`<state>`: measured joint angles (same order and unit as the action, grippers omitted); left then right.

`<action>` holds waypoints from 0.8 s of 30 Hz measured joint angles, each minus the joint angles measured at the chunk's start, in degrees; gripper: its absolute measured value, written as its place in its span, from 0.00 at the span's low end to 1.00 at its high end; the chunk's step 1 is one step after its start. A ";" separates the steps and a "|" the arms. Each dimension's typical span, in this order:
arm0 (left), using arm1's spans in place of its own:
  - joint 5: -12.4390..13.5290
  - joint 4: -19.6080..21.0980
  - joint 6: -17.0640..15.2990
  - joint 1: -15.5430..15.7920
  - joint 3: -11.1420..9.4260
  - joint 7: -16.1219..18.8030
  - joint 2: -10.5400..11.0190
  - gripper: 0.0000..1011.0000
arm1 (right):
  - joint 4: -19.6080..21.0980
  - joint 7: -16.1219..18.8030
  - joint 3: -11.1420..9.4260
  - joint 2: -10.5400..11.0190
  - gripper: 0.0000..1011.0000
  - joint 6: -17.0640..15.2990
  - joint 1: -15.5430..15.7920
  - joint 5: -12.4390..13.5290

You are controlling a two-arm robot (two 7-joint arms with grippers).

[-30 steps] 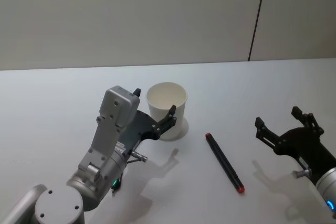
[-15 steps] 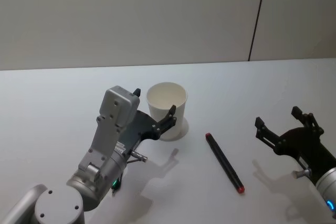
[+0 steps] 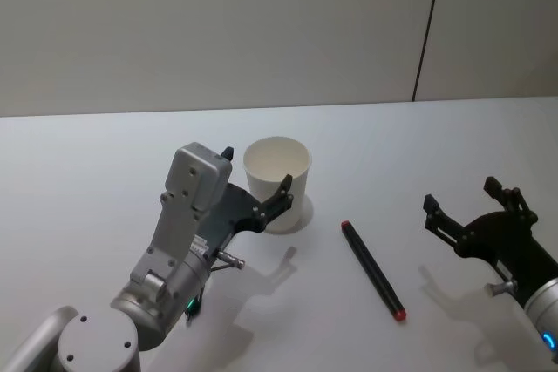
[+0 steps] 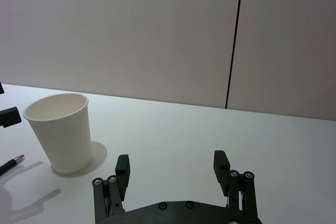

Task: Place the pen into the pen holder.

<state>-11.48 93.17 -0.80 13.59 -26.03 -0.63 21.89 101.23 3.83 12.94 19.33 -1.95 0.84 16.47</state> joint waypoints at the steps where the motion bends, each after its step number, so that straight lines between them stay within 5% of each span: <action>1: 0.00 0.00 0.00 0.00 0.00 0.00 0.00 0.99 | 0.00 0.00 0.00 0.00 0.99 0.00 0.00 0.00; 24: 0.00 0.00 0.00 0.00 0.00 0.00 0.00 0.99 | 0.00 0.02 0.00 -0.02 0.99 0.00 0.00 0.00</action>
<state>-11.48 93.17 -0.80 13.59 -26.03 -0.63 21.89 101.23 3.85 12.94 19.32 -1.95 0.84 16.47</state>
